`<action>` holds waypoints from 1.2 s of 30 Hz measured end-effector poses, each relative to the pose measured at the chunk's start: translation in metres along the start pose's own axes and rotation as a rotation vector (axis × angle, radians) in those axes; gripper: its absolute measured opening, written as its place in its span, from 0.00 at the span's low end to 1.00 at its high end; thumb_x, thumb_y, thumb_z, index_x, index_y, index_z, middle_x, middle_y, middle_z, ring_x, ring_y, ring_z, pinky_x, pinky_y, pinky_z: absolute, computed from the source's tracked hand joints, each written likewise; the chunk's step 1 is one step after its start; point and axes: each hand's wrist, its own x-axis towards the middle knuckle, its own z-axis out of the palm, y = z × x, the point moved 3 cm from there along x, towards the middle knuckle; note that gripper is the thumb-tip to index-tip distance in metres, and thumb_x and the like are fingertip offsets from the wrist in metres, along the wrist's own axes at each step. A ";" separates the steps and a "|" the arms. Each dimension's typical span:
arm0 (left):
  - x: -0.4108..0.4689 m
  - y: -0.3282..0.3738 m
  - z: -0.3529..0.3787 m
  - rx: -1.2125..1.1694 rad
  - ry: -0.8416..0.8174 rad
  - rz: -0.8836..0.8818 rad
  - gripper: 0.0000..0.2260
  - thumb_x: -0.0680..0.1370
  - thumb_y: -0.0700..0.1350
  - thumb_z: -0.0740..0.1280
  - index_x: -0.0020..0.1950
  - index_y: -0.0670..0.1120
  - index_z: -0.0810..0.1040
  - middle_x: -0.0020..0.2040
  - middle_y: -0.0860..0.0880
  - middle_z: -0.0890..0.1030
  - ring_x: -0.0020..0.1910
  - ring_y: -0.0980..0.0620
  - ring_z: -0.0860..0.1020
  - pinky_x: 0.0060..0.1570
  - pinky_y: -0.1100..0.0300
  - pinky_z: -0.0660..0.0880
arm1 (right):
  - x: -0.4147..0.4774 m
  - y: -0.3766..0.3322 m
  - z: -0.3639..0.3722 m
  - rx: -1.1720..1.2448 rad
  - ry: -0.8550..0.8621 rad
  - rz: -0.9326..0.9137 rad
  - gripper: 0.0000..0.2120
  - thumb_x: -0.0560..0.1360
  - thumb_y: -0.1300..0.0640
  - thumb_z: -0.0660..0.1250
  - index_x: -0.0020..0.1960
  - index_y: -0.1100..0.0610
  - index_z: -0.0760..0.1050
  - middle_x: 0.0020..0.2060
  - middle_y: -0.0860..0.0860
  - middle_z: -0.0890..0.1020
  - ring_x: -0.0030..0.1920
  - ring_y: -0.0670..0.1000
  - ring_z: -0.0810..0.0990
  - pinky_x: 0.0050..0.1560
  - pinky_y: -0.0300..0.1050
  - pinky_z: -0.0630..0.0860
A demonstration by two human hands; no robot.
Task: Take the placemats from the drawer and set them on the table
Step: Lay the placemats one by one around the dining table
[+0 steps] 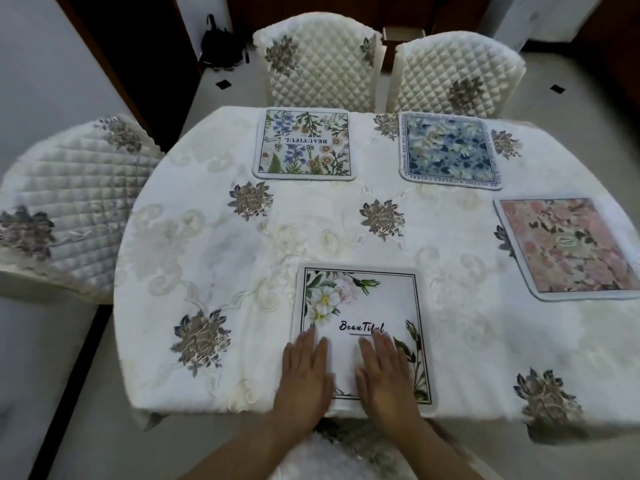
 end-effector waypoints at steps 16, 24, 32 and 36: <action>0.040 -0.001 0.024 0.002 -0.126 -0.037 0.31 0.83 0.57 0.50 0.79 0.38 0.50 0.79 0.38 0.51 0.79 0.41 0.48 0.77 0.47 0.46 | 0.026 0.083 -0.005 0.117 -0.169 -0.100 0.29 0.81 0.45 0.46 0.79 0.58 0.54 0.78 0.53 0.56 0.79 0.54 0.52 0.77 0.53 0.50; 0.199 0.024 0.009 0.099 -0.251 -0.058 0.36 0.78 0.51 0.57 0.78 0.36 0.43 0.79 0.36 0.44 0.78 0.37 0.40 0.77 0.44 0.40 | 0.194 0.041 -0.023 0.075 -0.221 -0.145 0.28 0.82 0.49 0.45 0.79 0.58 0.49 0.80 0.54 0.53 0.79 0.53 0.47 0.78 0.52 0.45; 0.178 -0.028 -0.004 0.119 -0.156 -0.102 0.32 0.83 0.57 0.49 0.78 0.36 0.47 0.79 0.36 0.48 0.79 0.39 0.45 0.77 0.45 0.46 | 0.173 0.104 -0.022 -0.013 -0.154 -0.180 0.30 0.82 0.46 0.45 0.80 0.57 0.45 0.80 0.54 0.49 0.79 0.52 0.43 0.78 0.50 0.40; 0.154 -0.046 -0.017 0.108 -0.111 -0.255 0.38 0.80 0.62 0.39 0.77 0.31 0.52 0.77 0.31 0.55 0.77 0.33 0.53 0.75 0.42 0.53 | 0.162 0.145 -0.031 -0.031 -0.132 -0.086 0.31 0.81 0.46 0.45 0.80 0.59 0.45 0.80 0.56 0.49 0.79 0.54 0.44 0.77 0.50 0.41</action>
